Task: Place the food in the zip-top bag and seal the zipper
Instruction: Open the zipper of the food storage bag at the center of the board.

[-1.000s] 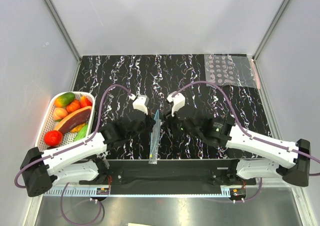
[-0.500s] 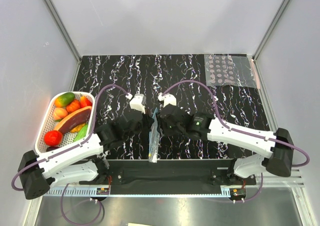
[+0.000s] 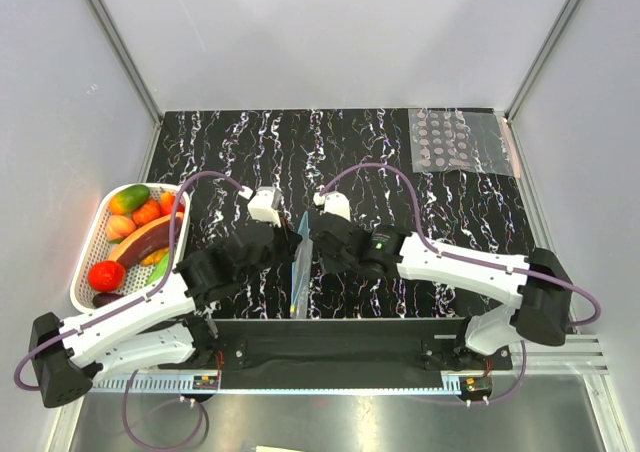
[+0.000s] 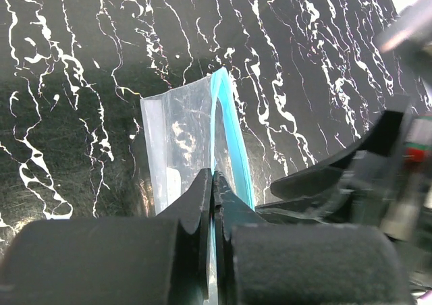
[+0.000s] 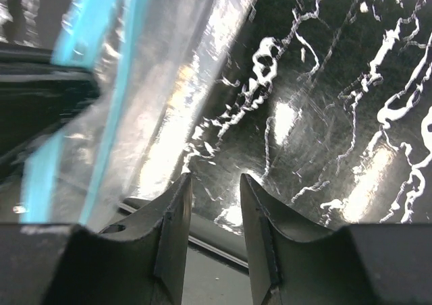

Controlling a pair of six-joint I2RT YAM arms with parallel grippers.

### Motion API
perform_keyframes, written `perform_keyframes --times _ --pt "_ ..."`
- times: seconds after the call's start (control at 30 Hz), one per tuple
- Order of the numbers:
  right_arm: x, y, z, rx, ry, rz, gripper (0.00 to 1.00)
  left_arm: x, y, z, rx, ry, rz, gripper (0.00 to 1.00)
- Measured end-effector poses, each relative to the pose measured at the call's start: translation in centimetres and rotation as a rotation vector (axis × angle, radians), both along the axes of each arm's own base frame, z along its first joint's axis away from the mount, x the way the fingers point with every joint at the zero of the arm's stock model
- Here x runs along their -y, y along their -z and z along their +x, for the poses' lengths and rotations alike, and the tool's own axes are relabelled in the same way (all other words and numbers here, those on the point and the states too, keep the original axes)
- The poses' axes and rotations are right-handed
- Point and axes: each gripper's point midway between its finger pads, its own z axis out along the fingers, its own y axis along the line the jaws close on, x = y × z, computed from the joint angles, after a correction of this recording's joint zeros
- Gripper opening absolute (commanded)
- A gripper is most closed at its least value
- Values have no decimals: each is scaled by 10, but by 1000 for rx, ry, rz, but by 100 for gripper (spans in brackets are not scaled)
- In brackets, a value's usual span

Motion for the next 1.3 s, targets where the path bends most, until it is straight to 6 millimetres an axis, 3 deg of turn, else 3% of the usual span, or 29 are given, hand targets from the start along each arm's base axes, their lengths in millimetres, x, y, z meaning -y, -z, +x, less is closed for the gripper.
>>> perform_keyframes --times 0.33,0.6,0.8,1.03,1.1,1.2,1.3 --pt "-26 -59 0 58 -30 252 49 -2 0 3 7 -17 5 0" --pt "-32 -62 0 58 -40 276 51 -1 1 5 6 -23 14 0" --pt "-39 -48 3 38 -35 242 50 -1 -7 7 21 -31 3 0" --pt "-39 -20 12 18 10 138 30 -5 -20 14 57 -61 11 0" --pt "-31 -16 14 25 30 94 13 -7 -22 16 70 -70 22 0" --pt "-20 -21 19 46 63 49 0 -12 -23 18 79 -81 33 0" --pt "-14 -35 25 79 92 26 0 -19 -23 22 83 -95 44 0"
